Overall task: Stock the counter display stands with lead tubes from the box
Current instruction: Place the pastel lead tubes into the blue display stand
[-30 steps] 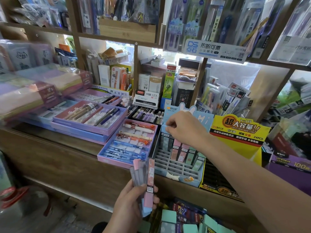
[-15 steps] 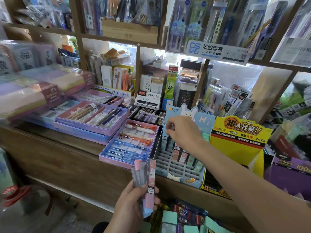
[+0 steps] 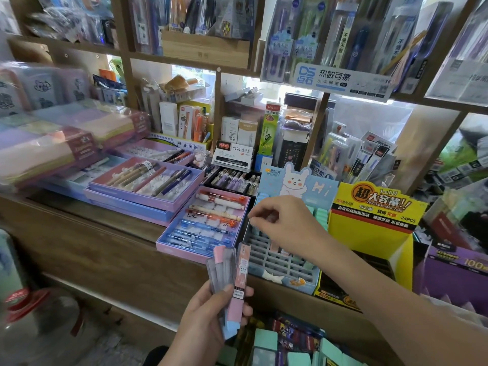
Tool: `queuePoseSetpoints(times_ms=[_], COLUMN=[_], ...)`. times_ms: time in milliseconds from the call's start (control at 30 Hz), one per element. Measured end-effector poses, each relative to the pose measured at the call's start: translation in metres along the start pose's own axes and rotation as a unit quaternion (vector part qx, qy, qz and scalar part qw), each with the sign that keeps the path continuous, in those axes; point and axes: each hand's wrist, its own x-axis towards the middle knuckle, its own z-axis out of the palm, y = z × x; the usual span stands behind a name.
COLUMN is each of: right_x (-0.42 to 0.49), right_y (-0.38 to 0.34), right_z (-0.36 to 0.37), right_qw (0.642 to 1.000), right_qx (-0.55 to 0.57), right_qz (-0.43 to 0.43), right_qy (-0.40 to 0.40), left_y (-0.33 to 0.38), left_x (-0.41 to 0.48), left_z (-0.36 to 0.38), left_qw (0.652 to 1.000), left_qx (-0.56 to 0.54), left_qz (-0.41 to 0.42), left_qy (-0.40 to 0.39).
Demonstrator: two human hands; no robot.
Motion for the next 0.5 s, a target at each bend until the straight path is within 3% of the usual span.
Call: queuePoseSetpoints(times_ms=[200, 333, 500], right_x=[-0.025, -0.038, -0.061], right_y=[0.008, 0.013, 0.024], right_z=[0.007, 0.006, 0.003], right_qw=[0.988, 0.974, 0.920], right_qx=[0.068, 0.189, 0.350], right_qz=[0.031, 0.084, 0.174], right_qy=[-0.132, -0.096, -0.041], left_y=[0.001, 0.000, 0.000], left_x=[-0.002, -0.001, -0.002], left_z=[0.000, -0.001, -0.001], left_qw=[1.000, 0.999, 0.999], left_qx=[0.004, 0.026, 0.046], left_qz=[0.003, 0.009, 0.025], left_qy=[-0.013, -0.017, -0.015])
